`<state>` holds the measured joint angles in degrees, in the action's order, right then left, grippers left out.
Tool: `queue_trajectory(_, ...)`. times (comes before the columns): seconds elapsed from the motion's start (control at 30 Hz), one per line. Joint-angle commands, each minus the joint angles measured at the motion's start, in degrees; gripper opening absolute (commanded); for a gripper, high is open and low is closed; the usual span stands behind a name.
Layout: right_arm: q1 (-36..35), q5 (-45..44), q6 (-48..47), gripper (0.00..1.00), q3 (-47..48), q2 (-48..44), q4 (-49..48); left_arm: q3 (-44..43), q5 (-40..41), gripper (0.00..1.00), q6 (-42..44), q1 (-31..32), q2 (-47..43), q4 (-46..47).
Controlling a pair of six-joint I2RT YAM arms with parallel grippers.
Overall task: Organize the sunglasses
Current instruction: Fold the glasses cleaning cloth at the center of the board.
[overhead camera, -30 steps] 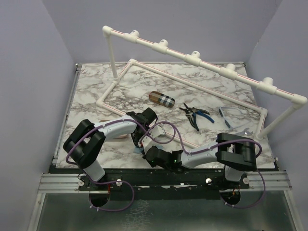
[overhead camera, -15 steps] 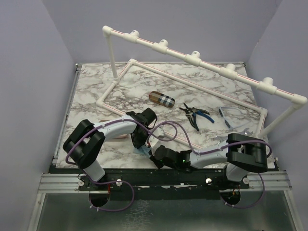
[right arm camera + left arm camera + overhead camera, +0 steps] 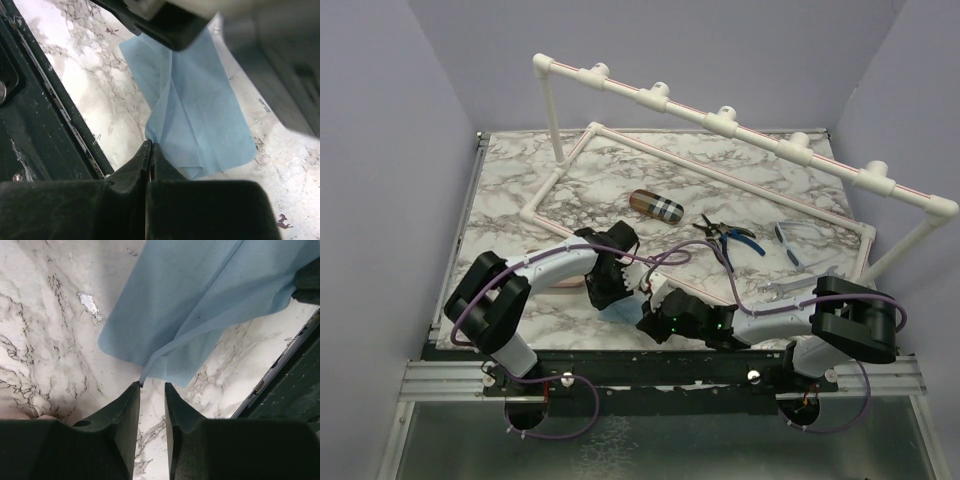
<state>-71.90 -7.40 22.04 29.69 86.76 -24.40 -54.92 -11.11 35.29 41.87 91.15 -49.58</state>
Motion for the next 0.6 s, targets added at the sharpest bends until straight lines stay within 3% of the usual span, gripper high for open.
queue_trajectory(0.0,2.7,4.9,5.1,0.01,-2.7,-1.2,-3.0,0.5,-7.1,0.25,3.9,-1.9,-2.9,0.5)
queue_trajectory(0.27,3.9,6.0,6.6,0.00,-3.5,-1.4,-3.4,0.6,-7.8,0.28,6.6,-4.7,-4.0,1.7)
queue_trajectory(0.57,4.8,6.8,6.2,0.01,-3.7,-1.3,-3.9,2.5,-14.2,0.36,11.4,-5.6,-2.0,3.2)
